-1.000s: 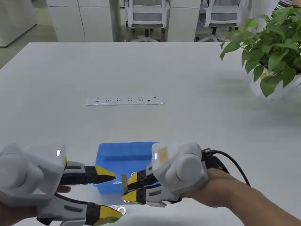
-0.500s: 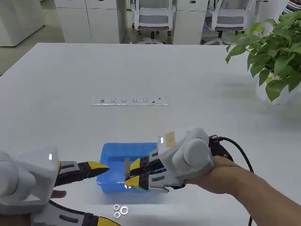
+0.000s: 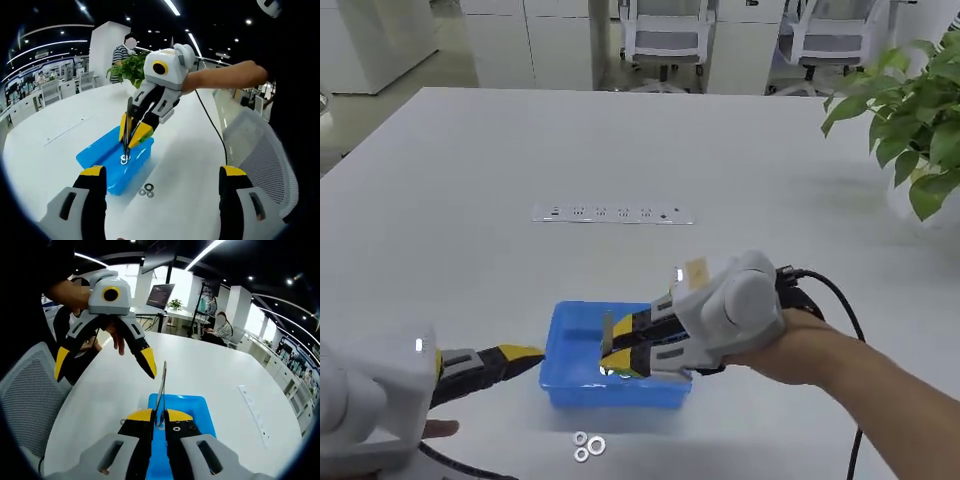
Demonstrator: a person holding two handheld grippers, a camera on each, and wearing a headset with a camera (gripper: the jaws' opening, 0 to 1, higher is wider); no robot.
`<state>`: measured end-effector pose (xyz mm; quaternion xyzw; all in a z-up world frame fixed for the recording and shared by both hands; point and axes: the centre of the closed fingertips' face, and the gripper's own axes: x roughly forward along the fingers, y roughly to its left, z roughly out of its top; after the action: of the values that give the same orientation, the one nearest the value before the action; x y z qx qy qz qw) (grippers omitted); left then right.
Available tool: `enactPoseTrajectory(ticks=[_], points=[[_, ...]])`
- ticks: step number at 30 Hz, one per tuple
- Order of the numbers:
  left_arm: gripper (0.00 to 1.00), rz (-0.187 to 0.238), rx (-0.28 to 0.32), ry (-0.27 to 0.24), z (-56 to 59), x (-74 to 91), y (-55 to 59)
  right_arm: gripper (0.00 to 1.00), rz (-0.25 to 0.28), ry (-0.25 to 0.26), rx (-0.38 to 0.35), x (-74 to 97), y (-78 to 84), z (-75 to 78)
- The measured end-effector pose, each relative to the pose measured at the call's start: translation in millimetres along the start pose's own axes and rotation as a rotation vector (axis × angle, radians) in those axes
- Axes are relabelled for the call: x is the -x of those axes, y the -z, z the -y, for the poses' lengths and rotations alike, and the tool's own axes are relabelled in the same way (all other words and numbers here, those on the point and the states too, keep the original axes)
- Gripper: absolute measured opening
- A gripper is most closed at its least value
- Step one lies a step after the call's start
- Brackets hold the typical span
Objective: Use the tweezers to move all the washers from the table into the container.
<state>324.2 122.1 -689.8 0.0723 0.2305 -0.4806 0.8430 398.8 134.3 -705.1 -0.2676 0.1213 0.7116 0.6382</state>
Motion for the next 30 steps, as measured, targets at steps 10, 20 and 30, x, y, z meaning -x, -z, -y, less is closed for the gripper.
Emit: enactPoseTrajectory(ticks=[10, 20, 30], points=[[0.99, 0.025, 0.016, -0.031, -6.8, 3.1, -1.1, 0.09, -0.002, -0.013, 0.013, -14.3, 9.7, 8.2], [0.99, 0.022, 0.024, -0.044, -12.0, 2.2, -0.2, 0.09, -0.012, -0.031, 0.004, -25.9, 21.1, 12.0], [0.9, 0.019, 0.029, -0.036, -21.7, -2.1, 0.4, 0.1, -0.03, -0.038, -0.009, -31.7, 33.9, 15.2]])
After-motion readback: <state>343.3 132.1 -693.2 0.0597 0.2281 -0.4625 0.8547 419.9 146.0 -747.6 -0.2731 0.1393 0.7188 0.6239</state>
